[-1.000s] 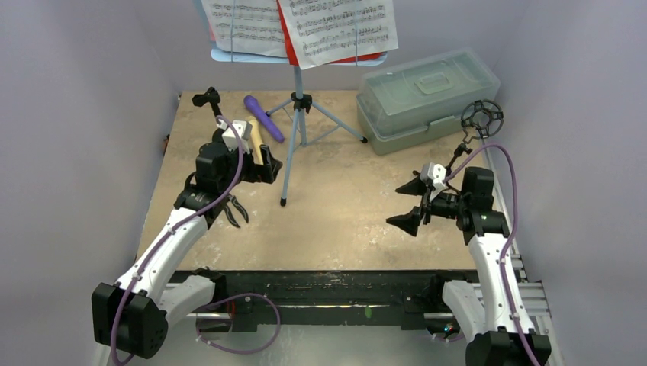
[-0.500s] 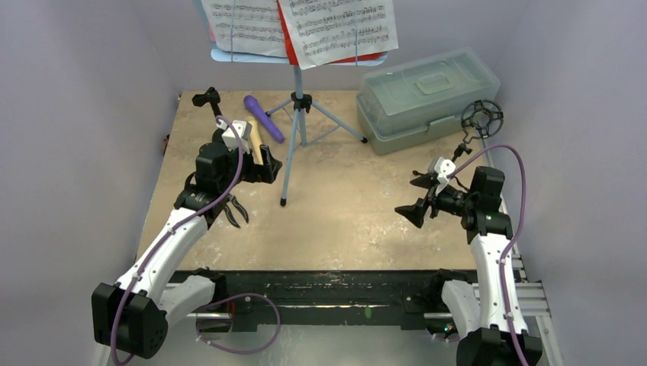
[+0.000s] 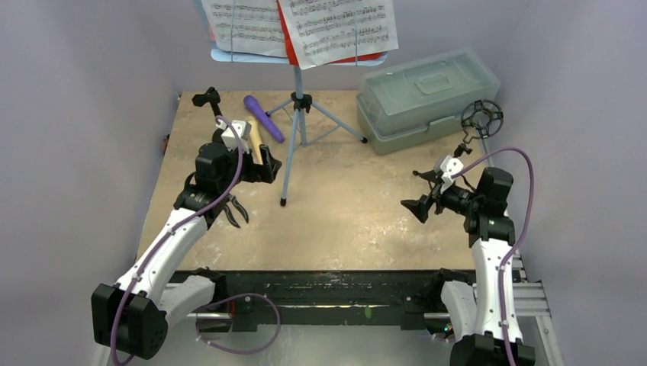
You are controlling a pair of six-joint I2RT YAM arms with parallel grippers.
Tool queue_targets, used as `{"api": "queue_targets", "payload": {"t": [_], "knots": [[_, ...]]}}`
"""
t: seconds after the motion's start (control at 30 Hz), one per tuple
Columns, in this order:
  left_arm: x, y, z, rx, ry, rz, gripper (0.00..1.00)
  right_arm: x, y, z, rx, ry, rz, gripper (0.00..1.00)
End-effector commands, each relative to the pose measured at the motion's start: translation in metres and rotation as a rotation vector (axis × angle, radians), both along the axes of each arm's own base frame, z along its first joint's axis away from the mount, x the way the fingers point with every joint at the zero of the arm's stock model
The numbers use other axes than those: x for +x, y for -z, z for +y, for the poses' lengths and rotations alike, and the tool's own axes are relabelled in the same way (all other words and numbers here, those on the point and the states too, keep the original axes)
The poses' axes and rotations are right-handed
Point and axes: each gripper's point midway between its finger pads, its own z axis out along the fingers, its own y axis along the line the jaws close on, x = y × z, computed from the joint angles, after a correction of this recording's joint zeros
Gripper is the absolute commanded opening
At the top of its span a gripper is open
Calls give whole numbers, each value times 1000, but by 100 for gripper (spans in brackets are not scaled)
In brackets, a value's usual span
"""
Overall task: Pack up the instrument practice props
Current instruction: Pick up the microphone stand at the center of the board.
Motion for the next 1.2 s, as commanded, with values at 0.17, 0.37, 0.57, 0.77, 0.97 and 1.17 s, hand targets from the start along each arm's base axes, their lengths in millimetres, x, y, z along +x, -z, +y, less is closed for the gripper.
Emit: {"api": "queue_targets", "payload": {"t": [0.17,0.37,0.57,0.77,0.97,1.17], "knots": [[3,-18,4,2,-13,-53,100,18,-24,-22,-32,137,-79,99],[3,-21,4,-1,-14,-57,100,24,-31,-36,-32,230,-84,99],[2,-23,5,-4,-19,-58,100,31,-37,-50,-11,335,-94,99],[2,-24,5,-6,-21,-61,99,36,-40,-58,14,393,-95,99],[2,-22,7,-1,-29,-57,99,38,-44,-63,34,434,-102,99],[3,-21,8,3,-37,-55,99,41,-54,-76,92,539,-126,99]]}}
